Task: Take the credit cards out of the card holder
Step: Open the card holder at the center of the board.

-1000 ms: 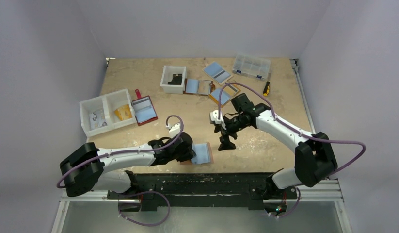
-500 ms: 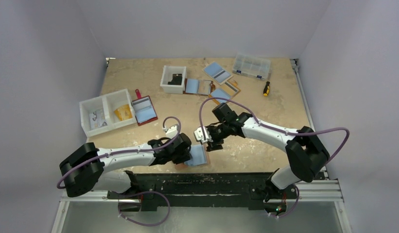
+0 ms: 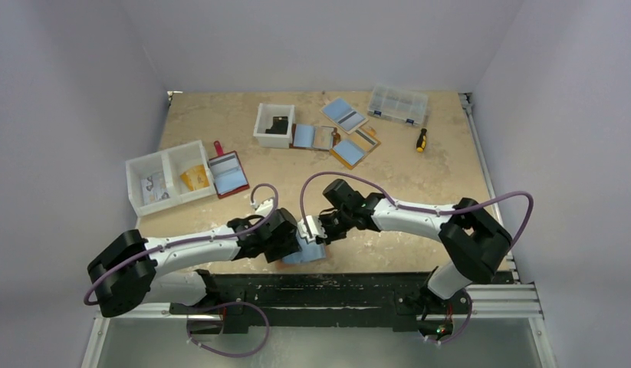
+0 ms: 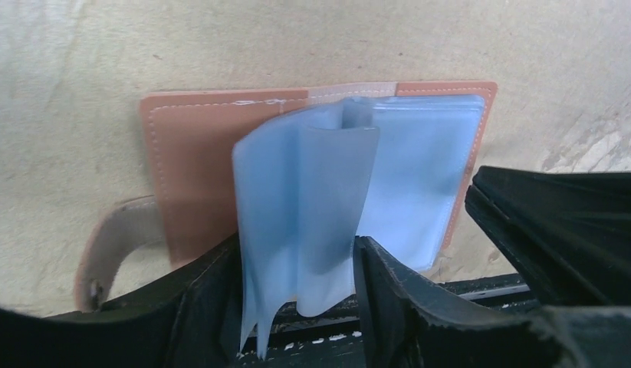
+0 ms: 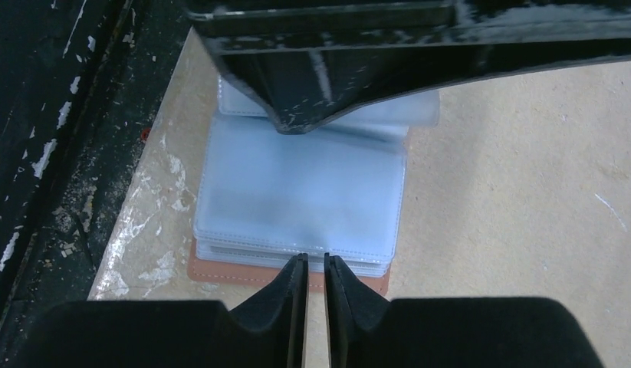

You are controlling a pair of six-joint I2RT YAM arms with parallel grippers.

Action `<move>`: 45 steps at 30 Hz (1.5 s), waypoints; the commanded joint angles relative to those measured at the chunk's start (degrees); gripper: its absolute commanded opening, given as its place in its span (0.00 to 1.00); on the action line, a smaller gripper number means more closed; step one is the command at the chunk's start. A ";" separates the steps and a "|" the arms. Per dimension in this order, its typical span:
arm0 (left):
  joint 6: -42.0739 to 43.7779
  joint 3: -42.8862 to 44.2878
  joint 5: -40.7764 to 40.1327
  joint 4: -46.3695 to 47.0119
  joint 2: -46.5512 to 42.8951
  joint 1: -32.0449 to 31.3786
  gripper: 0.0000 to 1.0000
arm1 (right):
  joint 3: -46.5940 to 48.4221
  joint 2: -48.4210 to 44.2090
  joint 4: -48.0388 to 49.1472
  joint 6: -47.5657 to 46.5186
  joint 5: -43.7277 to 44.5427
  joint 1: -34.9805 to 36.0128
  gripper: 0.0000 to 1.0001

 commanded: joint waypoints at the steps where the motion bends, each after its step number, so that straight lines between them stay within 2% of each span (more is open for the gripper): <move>1: -0.01 0.85 1.46 -5.01 -3.06 2.41 0.55 | -0.17 -0.73 3.14 0.00 3.59 1.30 0.20; 8: 0.62 2.77 0.07 -12.70 -6.57 3.77 0.61 | -0.57 -0.68 0.93 -2.94 7.71 2.73 0.19; 11: 4.52 5.94 -0.67 -14.68 -8.18 3.78 0.66 | -0.54 -1.43 -0.18 -3.85 8.37 2.74 0.20; 14: 11.84 9.33 0.86 -12.37 -10.04 3.78 0.67 | -0.52 -1.85 -2.57 -5.46 7.19 2.74 0.25; 17: 15.14 11.09 1.49 -9.04 -12.95 3.77 0.67 | -0.48 -2.06 -4.22 -6.37 5.16 2.74 0.26; 21: 13.86 8.08 2.32 -2.23 -15.36 3.78 0.69 | 0.51 -3.33 -6.72 -5.95 -0.51 2.21 0.26; 24: 11.17 3.26 5.42 5.61 -14.33 3.78 0.69 | 3.21 -4.22 -14.14 -7.87 -7.44 -1.76 0.26; 27: 10.24 2.23 6.80 11.14 -11.81 3.69 0.68 | 3.89 -6.65 -18.87 -10.35 -13.11 -7.42 0.30; 30: 10.60 5.01 5.90 8.70 -8.29 3.67 0.69 | 2.72 -9.35 -19.97 -10.72 -15.35 -11.26 0.33; 37: 8.05 14.85 2.64 -6.68 6.29 2.73 0.70 | 1.27 -11.87 -19.49 -9.12 -18.29 -18.70 0.37; 45: 5.72 30.29 -2.07 -22.27 24.76 -2.37 0.72 | 0.63 -12.22 -18.56 -8.52 -19.02 -20.44 0.38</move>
